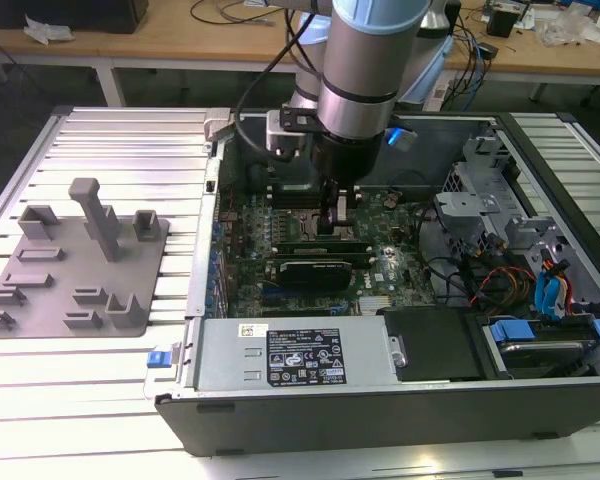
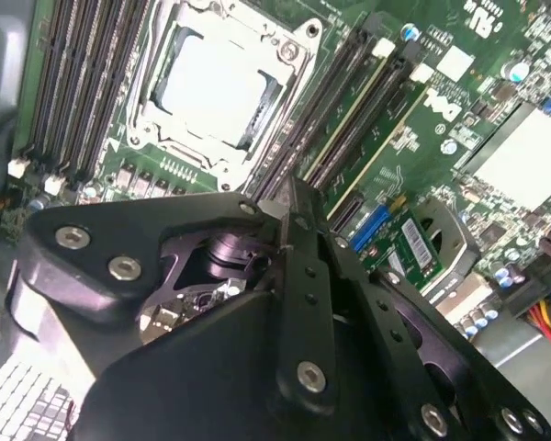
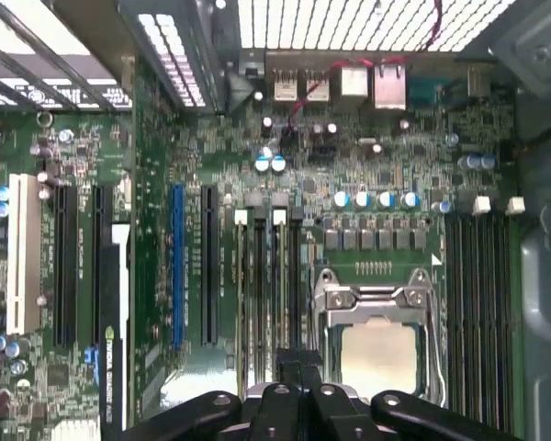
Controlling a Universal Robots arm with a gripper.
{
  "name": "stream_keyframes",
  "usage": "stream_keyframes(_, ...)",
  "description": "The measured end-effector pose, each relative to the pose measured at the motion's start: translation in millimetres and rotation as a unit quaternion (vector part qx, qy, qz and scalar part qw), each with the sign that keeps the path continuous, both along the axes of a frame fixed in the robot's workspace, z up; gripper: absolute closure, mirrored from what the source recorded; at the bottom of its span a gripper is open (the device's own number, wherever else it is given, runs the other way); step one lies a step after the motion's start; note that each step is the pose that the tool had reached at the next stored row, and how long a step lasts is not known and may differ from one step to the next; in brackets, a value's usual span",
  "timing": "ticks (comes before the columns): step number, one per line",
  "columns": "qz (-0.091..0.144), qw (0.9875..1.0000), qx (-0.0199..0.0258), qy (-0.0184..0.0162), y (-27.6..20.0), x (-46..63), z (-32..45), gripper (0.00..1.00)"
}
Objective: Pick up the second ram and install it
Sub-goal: 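Press down the second ram until it locks into place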
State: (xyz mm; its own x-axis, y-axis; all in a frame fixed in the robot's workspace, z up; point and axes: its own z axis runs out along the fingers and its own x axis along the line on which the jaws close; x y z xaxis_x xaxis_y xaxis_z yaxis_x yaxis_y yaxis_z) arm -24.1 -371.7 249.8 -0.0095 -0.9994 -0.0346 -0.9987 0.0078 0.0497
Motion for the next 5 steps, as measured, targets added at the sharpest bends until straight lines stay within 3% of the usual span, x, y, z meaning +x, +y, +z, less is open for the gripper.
stream_keyframes(5,0.0,1.0,0.0,0.0,0.0,0.2,0.0,0.92)
